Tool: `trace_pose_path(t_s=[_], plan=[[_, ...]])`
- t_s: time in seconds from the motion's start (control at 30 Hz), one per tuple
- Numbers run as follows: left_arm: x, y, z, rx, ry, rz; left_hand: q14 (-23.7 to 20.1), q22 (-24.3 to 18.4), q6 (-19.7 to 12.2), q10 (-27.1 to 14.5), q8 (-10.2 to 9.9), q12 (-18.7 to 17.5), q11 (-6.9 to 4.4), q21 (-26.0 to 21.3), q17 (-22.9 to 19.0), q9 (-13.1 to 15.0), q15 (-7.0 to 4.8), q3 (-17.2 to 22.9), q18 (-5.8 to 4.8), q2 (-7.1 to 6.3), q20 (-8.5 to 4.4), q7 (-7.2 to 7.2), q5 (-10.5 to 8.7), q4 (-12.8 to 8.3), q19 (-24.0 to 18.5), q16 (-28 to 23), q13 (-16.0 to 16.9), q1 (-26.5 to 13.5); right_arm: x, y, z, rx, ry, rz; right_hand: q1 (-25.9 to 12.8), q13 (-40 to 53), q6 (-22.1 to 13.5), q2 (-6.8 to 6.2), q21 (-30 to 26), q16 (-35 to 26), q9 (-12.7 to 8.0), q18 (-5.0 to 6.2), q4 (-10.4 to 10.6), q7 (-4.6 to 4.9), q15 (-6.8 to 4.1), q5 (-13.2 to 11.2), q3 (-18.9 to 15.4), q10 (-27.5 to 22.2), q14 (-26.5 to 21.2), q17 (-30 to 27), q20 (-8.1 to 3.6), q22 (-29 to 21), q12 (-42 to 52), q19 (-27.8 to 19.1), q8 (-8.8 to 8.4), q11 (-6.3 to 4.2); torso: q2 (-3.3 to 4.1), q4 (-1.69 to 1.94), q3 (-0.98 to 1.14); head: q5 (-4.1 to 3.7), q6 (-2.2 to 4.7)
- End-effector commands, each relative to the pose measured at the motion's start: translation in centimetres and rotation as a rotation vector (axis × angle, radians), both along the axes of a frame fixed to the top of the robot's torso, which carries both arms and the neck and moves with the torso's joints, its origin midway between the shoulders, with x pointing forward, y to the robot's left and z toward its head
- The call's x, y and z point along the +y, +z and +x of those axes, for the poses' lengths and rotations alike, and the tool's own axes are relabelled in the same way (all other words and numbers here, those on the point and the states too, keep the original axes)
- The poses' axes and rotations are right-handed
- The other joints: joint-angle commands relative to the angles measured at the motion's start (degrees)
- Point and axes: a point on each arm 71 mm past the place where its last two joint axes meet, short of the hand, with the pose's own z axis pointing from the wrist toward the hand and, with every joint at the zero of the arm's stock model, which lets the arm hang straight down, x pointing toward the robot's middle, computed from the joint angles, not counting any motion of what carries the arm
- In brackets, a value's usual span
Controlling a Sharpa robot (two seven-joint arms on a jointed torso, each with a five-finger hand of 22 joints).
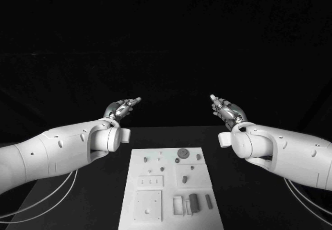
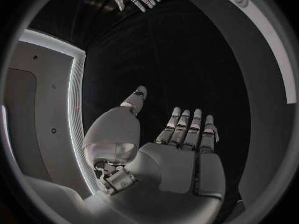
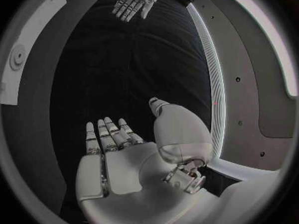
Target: Assemble the parts on the task board
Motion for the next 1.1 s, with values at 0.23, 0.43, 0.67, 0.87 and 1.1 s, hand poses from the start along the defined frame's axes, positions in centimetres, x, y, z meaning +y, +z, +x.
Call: trace_pose_path(t_s=[0.23,0.43,0.67,0.87,1.1], plan=[[0.4,0.2,1.4,0.145,-0.084,-0.011,7.0,11.4,3.5,8.2,2.3,1.9,1.15,2.4,5.5,1.8,0.83,0.5,-0.41,1.01,-1.17,2.39,0.21,-0.5,6.4,3.3,1.2,1.4,-0.6,0.7,2.1,0.165,0.258,-0.035,13.6,2.7,12.9,-1.68,7.3,11.7,8.4,1.81,-6.6,6.25,1.12,0.6,-0.8,17.8,11.3,9.7,1.11,29.4,5.1,6.9,13.76,-0.04,0.01,-0.04,-0.01,0.01,-0.03],[0.4,0.2,1.4,0.145,-0.084,-0.011,15.2,20.4,9.3,15.8,4.3,4.7,2.46,6.3,6.3,2.4,1.49,2.2,2.09,1.76,-3.44,4.36,0.32,-3.0,19.9,7.3,2.2,3.8,-0.9,0.9,2.4,0.180,0.275,-0.047,17.3,3.1,19.0,-3.09,9.4,14.4,8.3,5.60,-10.6,6.79,2.15,0.6,-0.3,24.1,19.3,10.5,0.51,35.4,7.1,16.8,14.35,0.57,0.01,-0.04,-0.01,0.01,-0.03],[0.5,-0.2,0.4,0.124,-0.309,0.030,24.3,17.5,16.7,24.4,5.3,7.1,2.13,7.6,6.3,2.0,-0.51,7.2,4.50,0.45,-5.27,4.68,0.26,-6.7,31.8,10.3,2.8,7.7,-1.6,1.0,4.7,-0.091,0.412,-0.750,16.9,3.0,25.8,-5.92,9.0,15.8,7.6,9.39,-14.3,5.11,0.43,0.5,0.5,31.6,29.8,10.2,0.73,31.7,8.2,26.8,13.74,-0.58,0.76,-0.21,0.05,-0.37,-0.14],[0.8,0.2,-0.2,0.114,-0.363,0.057,29.3,16.8,20.0,28.8,5.4,7.9,1.07,8.7,7.4,1.6,-2.63,10.7,5.17,-1.80,-6.43,4.09,0.22,-7.2,37.5,12.5,2.8,11.0,-0.3,0.9,4.7,-0.147,0.461,-0.892,15.5,2.6,30.0,-6.99,12.4,17.8,7.0,13.46,-16.9,4.17,-2.51,0.5,2.6,37.1,39.5,11.5,0.24,31.4,8.4,39.2,12.88,-2.26,1.65,0.05,0.43,-0.59,-0.27],[0.8,0.9,-1.1,0.109,-0.409,0.071,36.0,18.0,23.7,35.2,5.5,9.6,0.33,11.7,10.2,1.2,-5.03,11.2,6.09,-2.25,-8.45,4.78,0.21,-7.3,44.4,16.3,3.9,12.6,0.8,1.1,4.5,-0.236,0.514,-1.031,15.4,3.8,36.2,-7.01,20.2,24.9,7.8,13.73,-22.5,4.12,-8.46,0.6,4.4,45.0,55.0,16.9,-4.26,34.6,9.9,53.3,13.54,-4.66,2.95,0.50,1.04,-0.79,-0.19]])
